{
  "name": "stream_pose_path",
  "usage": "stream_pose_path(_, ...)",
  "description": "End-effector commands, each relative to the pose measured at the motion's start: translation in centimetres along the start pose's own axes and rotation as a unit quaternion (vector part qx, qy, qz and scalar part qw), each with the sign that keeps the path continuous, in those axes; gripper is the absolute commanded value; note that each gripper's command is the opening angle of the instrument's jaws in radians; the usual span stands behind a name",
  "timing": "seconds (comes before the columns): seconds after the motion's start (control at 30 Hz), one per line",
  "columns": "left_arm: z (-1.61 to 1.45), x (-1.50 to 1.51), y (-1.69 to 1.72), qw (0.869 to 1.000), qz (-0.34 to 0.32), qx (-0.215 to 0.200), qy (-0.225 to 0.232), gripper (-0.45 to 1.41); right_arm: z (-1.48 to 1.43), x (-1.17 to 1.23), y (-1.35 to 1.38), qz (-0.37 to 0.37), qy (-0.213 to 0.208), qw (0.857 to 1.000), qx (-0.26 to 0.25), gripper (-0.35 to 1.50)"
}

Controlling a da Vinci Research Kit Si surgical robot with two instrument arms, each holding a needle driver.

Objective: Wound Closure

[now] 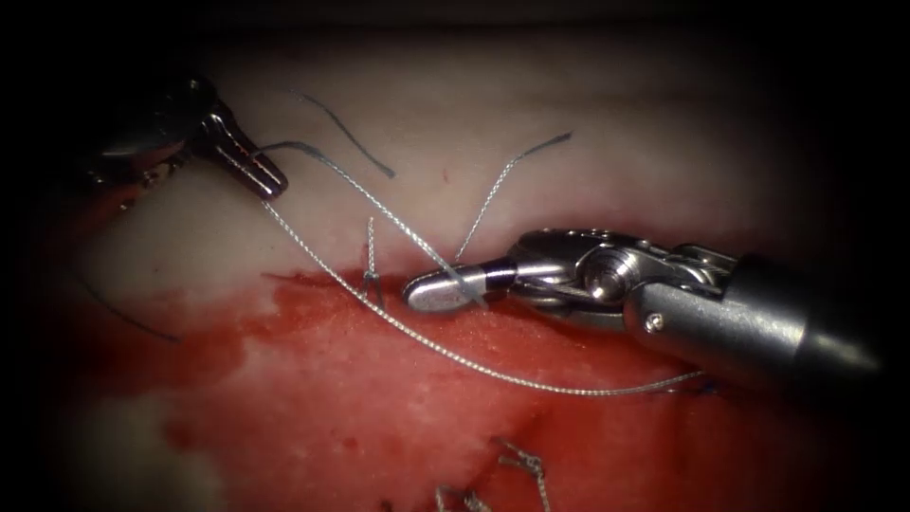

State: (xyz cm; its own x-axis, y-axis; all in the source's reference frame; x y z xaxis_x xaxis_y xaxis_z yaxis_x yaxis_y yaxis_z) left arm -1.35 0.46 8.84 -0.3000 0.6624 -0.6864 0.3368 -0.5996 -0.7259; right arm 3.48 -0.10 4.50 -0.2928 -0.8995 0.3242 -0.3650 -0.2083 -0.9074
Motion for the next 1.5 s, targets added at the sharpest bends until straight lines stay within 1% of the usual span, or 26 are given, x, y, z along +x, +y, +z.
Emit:
stream_pose_path(0.03,-0.05,0.16,-0.02,1.000,0.004,0.004,0.002,-0.45,0.11,-0.14,0.07,-0.005,-0.003,1.000,-0.012,-0.35)
stream_pose_path(0.2,-0.02,0.13,-0.05,1.000,0.005,0.007,0.001,-0.45,0.11,-0.18,0.14,0.000,-0.021,0.999,-0.050,-0.35)
stream_pose_path(0.3,0.01,0.06,-0.09,1.000,0.008,0.013,-0.004,-0.45,0.07,-0.24,0.17,0.010,-0.046,0.997,-0.069,-0.35)
stream_pose_path(0.33,0.04,0.02,-0.11,1.000,0.013,0.020,-0.015,-0.45,0.07,-0.26,0.17,0.012,-0.055,0.996,-0.075,-0.35)
stream_pose_path(0.37,0.11,-0.04,-0.15,0.999,-0.006,0.031,-0.029,-0.45,0.07,-0.28,0.17,0.013,-0.071,0.994,-0.085,-0.35)
stream_pose_path(0.43,0.17,-0.09,-0.20,0.998,-0.039,0.041,-0.031,-0.45,0.07,-0.28,0.18,0.016,-0.064,0.994,-0.084,-0.35)
stream_pose_path(0.5,0.19,-0.11,-0.24,0.997,-0.050,0.050,-0.029,-0.45,0.05,-0.28,0.18,0.016,-0.060,0.994,-0.086,-0.35)
stream_pose_path(0.53,0.18,-0.12,-0.25,0.997,-0.056,0.050,-0.028,-0.45,0.03,-0.28,0.18,0.017,-0.068,0.993,-0.092,-0.35)
stream_pose_path(0.57,0.17,-0.13,-0.27,0.996,-0.059,0.053,-0.028,-0.45,0.01,-0.28,0.19,0.024,-0.095,0.988,-0.118,-0.35)
stream_pose_path(0.63,0.19,-0.17,-0.35,0.996,-0.059,0.061,-0.027,-0.45,0.00,-0.27,0.22,0.029,-0.102,0.984,-0.142,-0.35)
stream_pose_path(0.7,0.22,-0.20,-0.44,0.994,-0.068,0.087,-0.017,-0.45,0.03,-0.29,0.25,0.030,-0.115,0.980,-0.162,-0.35)
stream_pose_path(0.87,0.29,-0.24,-0.50,0.989,-0.089,0.114,-0.006,-0.45,0.05,-0.34,0.29,0.035,-0.128,0.973,-0.186,-0.35)
stream_pose_path(0.97,0.34,-0.30,-0.51,0.987,-0.092,0.132,-0.008,-0.45,0.04,-0.40,0.31,0.032,-0.148,0.968,-0.203,-0.35)
stream_pose_path(1.07,0.40,-0.35,-0.49,0.984,-0.100,0.144,-0.019,-0.45,0.00,-0.45,0.32,0.001,-0.167,0.968,-0.188,-0.35)
stream_pose_path(1.1,0.42,-0.36,-0.48,0.984,-0.106,0.142,-0.024,-0.45,-0.01,-0.47,0.31,-0.008,-0.176,0.967,-0.184,-0.35)
stream_pose_path(1.13,0.43,-0.37,-0.47,0.985,-0.109,0.131,-0.029,-0.45,-0.04,-0.48,0.31,-0.021,-0.183,0.966,-0.181,-0.35)
stream_pose_path(1.2,0.46,-0.40,-0.44,0.988,-0.107,0.098,-0.046,-0.45,-0.10,-0.51,0.31,-0.049,-0.200,0.965,-0.165,-0.35)
stream_pose_path(1.23,0.46,-0.42,-0.43,0.991,-0.099,0.082,-0.047,-0.45,-0.13,-0.53,0.30,-0.067,-0.208,0.963,-0.157,-0.35)
stream_pose_path(1.27,0.48,-0.44,-0.41,0.994,-0.075,0.058,-0.053,-0.45,-0.16,-0.55,0.28,-0.089,-0.222,0.960,-0.143,-0.35)
stream_pose_path(1.37,0.53,-0.48,-0.34,0.998,-0.047,0.012,-0.049,-0.45,-0.22,-0.59,0.24,-0.146,-0.252,0.951,-0.100,-0.35)
stream_pose_path(1.5,0.62,-0.44,-0.24,0.999,-0.027,-0.017,-0.035,-0.45,-0.24,-0.60,0.22,-0.176,-0.279,0.943,-0.049,-0.35)
